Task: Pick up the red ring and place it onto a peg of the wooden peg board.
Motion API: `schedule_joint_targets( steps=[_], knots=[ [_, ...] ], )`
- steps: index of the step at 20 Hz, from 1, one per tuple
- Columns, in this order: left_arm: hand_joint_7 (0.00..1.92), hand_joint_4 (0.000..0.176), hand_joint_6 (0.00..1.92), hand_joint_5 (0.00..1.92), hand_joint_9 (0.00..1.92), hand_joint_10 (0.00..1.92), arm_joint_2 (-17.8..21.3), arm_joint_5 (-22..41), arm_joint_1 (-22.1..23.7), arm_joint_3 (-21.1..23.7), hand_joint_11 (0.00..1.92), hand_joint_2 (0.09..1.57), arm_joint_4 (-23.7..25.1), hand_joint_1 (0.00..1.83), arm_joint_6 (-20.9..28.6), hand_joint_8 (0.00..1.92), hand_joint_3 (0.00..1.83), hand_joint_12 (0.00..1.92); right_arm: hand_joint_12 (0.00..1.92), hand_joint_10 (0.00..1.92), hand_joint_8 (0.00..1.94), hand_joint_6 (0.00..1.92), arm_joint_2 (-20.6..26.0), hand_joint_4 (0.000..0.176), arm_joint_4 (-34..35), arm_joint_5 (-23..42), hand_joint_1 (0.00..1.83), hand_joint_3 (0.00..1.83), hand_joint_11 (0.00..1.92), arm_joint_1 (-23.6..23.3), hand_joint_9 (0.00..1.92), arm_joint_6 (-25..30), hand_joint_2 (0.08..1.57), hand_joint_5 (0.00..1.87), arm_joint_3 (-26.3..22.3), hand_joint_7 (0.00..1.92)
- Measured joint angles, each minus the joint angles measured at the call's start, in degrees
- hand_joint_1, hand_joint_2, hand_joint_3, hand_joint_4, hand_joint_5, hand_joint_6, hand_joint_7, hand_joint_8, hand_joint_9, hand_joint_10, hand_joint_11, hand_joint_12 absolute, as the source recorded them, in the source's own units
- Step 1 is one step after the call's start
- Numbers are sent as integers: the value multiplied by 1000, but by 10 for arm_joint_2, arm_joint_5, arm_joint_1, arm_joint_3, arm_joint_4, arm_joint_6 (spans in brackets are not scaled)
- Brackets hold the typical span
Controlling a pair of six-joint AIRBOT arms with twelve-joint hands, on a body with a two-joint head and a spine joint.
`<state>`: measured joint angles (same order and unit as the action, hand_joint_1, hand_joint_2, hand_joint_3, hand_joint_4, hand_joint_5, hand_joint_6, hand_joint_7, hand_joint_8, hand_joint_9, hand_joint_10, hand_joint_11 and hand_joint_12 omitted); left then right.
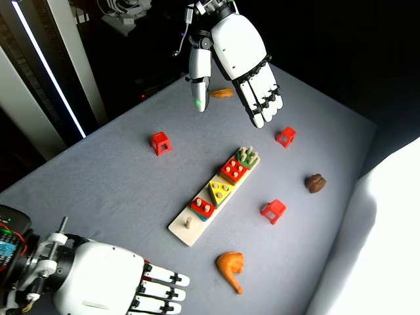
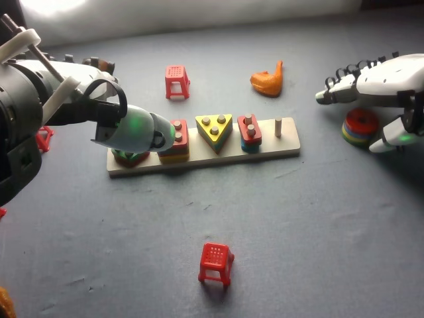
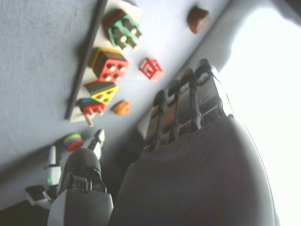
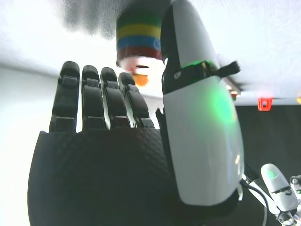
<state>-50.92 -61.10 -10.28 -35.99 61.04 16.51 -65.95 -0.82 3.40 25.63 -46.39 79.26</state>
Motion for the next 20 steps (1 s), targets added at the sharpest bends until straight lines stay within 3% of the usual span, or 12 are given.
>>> schedule_joint_targets(
  steps=[6,7,8,10,14,15,16,17,18,20],
  knots=[
    [0,0,0,0,0,0,-3,-12,0,1,0,1154,11,0,1,0,7,0,846,20,6,14,0,0,0,2,1274,5,0,0,194,0,1140,303,1,210],
    [0,0,0,0,0,0,-3,-16,1,4,0,1162,11,0,1,0,10,0,1119,74,33,29,0,0,0,2,1280,0,50,0,450,0,1107,449,1,459],
    [0,0,0,0,0,0,-3,-19,1,4,0,1169,10,0,1,0,12,0,1205,84,23,23,0,0,0,3,1259,0,114,0,584,0,1104,522,1,584],
    [0,0,0,0,0,0,-3,-25,1,4,0,1171,10,0,1,0,12,0,1225,60,6,10,0,0,0,11,1255,0,132,0,629,0,1102,546,1,621],
    [0,0,0,0,0,0,-3,-26,1,4,0,1168,10,0,2,0,9,0,1119,57,17,24,0,0,0,26,1227,1,466,0,903,0,1149,776,1,898],
    [0,0,0,0,0,0,-3,-26,1,4,0,1169,10,0,2,0,9,0,986,51,663,959,0,0,0,26,1224,23,627,0,1003,0,1125,823,1,1040],
    [0,0,0,0,0,0,-3,-27,1,4,0,1168,10,0,2,0,8,0,1040,66,828,1075,0,0,0,28,1219,8,704,0,1106,0,1120,898,1,1042],
    [0,0,0,0,0,0,-3,-29,2,4,0,1176,10,0,2,0,11,0,1140,94,867,1074,0,19,0,30,1216,0,754,0,1195,0,1118,934,1,1038],
    [0,0,0,0,0,0,-3,-30,2,4,0,1178,12,0,3,0,11,0,1192,98,900,1077,0,24,0,31,1213,2,749,0,1212,0,1121,935,1,1027],
    [0,0,0,0,0,0,-4,-32,2,4,0,1185,22,0,5,0,13,0,1202,95,901,1087,0,21,0,21,1214,1,739,-8,1210,1,1122,928,1,1028]
  ],
)
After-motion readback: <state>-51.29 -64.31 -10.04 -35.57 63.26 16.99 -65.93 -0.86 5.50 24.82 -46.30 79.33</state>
